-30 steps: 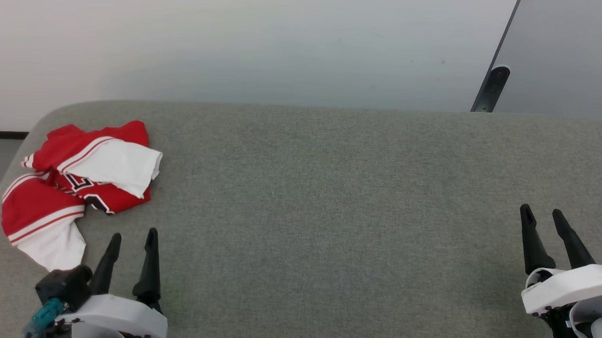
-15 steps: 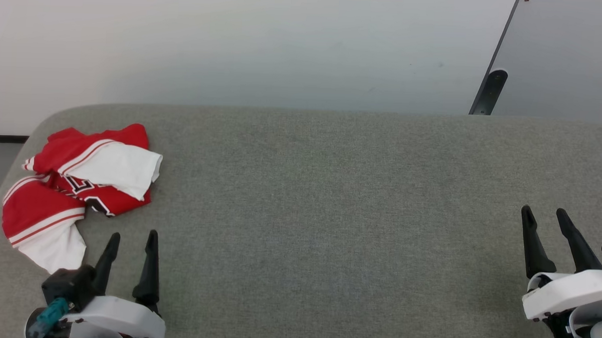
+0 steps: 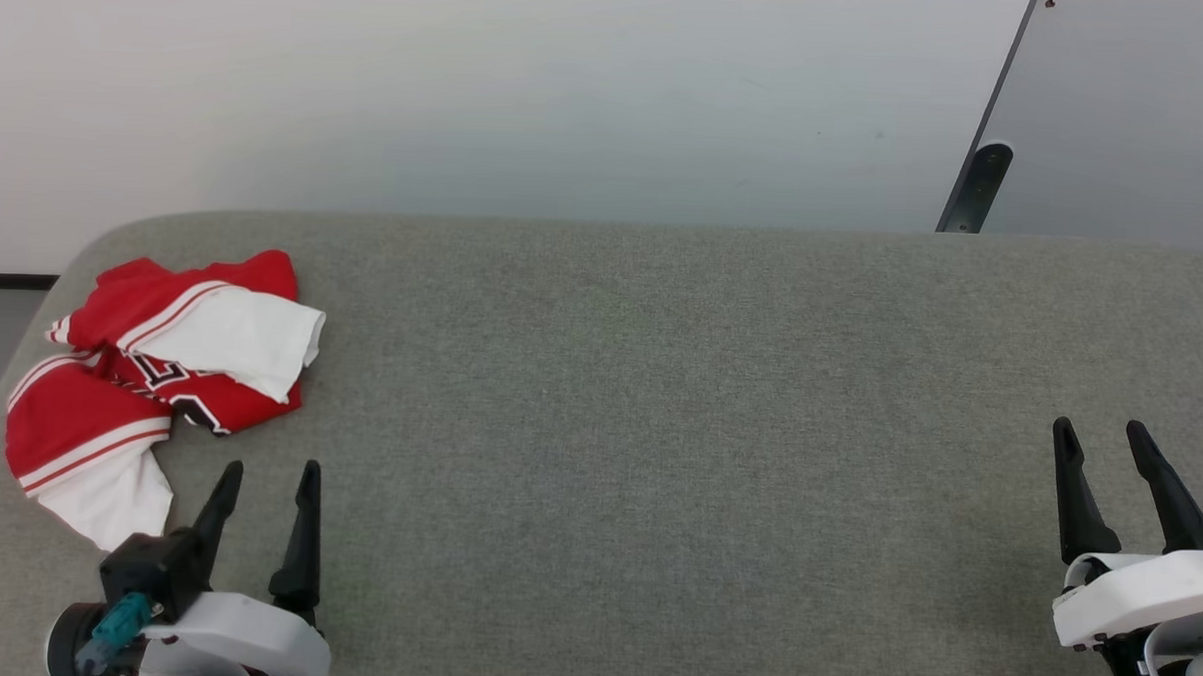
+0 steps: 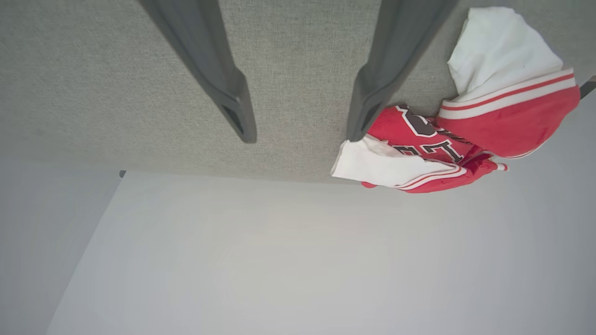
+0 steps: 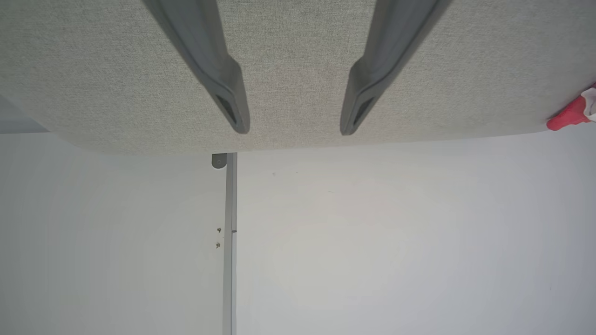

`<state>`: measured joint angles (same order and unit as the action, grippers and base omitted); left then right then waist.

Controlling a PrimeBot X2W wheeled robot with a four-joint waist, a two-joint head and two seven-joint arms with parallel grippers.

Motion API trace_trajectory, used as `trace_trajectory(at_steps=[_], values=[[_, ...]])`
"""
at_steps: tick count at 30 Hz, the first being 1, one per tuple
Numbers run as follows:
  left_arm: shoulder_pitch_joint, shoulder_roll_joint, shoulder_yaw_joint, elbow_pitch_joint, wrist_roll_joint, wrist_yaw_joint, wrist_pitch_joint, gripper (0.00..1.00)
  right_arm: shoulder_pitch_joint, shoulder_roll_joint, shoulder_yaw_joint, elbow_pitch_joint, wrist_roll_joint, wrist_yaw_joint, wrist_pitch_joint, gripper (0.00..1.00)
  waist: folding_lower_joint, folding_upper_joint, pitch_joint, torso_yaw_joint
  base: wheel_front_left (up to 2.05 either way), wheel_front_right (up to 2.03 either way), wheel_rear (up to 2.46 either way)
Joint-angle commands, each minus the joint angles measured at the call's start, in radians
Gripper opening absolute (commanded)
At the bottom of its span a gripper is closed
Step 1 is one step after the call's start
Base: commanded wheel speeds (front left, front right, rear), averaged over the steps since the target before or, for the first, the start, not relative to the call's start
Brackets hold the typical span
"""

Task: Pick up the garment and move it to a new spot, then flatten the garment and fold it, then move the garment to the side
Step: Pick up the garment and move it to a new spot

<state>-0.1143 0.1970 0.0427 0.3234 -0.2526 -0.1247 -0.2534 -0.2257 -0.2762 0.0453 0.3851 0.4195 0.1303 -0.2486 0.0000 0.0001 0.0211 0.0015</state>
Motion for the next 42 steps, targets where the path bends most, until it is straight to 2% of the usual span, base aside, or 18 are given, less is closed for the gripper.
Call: trace_trajectory(at_steps=[1,18,24,29,41,42], values=[[-0.006,0.008,-0.003,-0.003,0.019,-0.006,-0.007,1.0,0.008,-0.005,0.0,-0.002,-0.018,0.001,-0.009,1.0,0.0,-0.0001,0.0,0.0,0.0,0.0,0.0],[-0.014,0.016,-0.013,0.003,-0.011,-0.007,-0.011,1.0,0.014,0.004,-0.013,-0.003,-0.02,0.001,-0.016,1.0,0.0,-0.0001,0.002,0.011,0.0,0.0,0.0],[-0.028,0.021,-0.017,0.011,-0.022,-0.006,-0.011,1.0,0.001,-0.02,0.01,0.0,-0.007,0.001,-0.011,1.0,0.0,-0.0001,-0.007,0.044,0.0,0.0,0.0],[-0.027,0.014,-0.02,0.011,-0.02,-0.004,-0.011,1.0,-0.007,-0.039,0.033,0.003,0.006,0.001,-0.006,1.0,0.0,-0.0001,-0.018,0.116,0.0,0.0,0.0],[0.003,-0.005,0.003,0.012,-0.023,0.027,-0.011,1.0,-0.031,-0.049,0.109,0.028,0.029,0.001,-0.004,1.0,0.0,-0.0001,-0.02,0.378,0.0,0.0,0.0],[0.003,-0.005,0.003,0.012,-0.023,0.027,-0.011,1.0,-0.031,-0.049,0.109,0.028,0.029,0.001,-0.004,1.0,0.0,-0.0001,-0.02,0.378,0.0,0.0,0.0]])
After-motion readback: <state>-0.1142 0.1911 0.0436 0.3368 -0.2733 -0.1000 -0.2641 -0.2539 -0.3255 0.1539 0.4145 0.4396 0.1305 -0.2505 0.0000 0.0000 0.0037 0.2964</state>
